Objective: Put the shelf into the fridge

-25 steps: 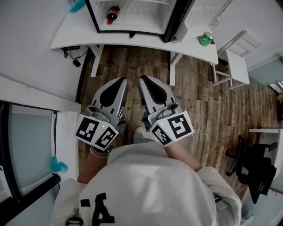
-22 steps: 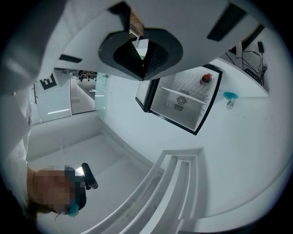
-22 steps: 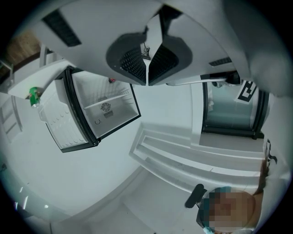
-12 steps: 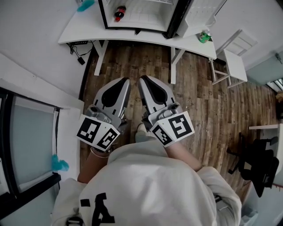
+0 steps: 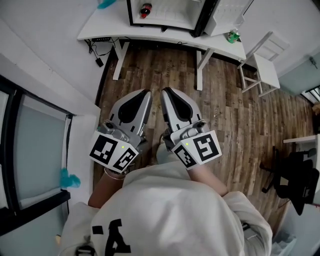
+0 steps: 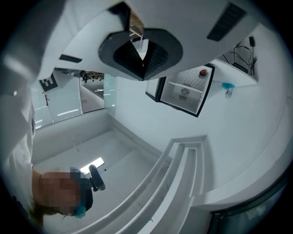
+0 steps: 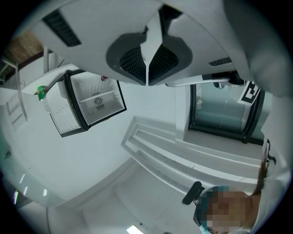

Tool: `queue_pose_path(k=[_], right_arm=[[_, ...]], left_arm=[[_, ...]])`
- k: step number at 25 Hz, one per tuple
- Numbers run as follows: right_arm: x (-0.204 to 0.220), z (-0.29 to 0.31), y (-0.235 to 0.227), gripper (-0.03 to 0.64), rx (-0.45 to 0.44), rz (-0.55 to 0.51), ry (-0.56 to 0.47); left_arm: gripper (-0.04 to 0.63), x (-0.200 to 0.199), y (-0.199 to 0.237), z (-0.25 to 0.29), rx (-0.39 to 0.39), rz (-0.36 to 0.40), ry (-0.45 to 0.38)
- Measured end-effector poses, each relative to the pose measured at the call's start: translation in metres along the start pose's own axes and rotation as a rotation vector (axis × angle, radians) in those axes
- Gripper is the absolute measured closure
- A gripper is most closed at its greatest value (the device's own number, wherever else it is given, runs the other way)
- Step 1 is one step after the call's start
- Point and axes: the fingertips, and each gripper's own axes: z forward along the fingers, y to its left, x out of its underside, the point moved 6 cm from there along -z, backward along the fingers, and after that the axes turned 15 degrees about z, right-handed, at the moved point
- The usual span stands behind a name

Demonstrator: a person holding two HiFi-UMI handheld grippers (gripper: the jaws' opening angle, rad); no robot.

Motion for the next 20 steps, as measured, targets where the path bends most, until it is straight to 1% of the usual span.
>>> queue_pose_path(k=[5,10,13,17,20], right_arm=[[0.014,-0.03,0.031,0.58,0.02,0.009,0.001],[0.025,-0.052,0.052,0.58,0.039,0.008,-0.003],[0.025,-0.056,0.059,0.58,0.033,-0.001,-0.006],[0.019,-0.052,0.069,0.58,0.002,-0.024,-0.009],[0.02,-0.052,0.075,0.58,-0.003,-0.037,-0.01]], left_arm=[[0.591,-0.003,-0.02,-0.038,0.011,-0.008,0.003],[0.591,-0.002,-0.033,-0.064,0.031,-0.02,0.006],[0.589,-0.004,-0.038,-0.072,0.035,-0.014,0.003],[0.59,-0.014,-0.035,-0.076,0.017,0.001,-0.016],[0.589,-0.018,-0.034,-0.078,0.019,0.01,-0.019]])
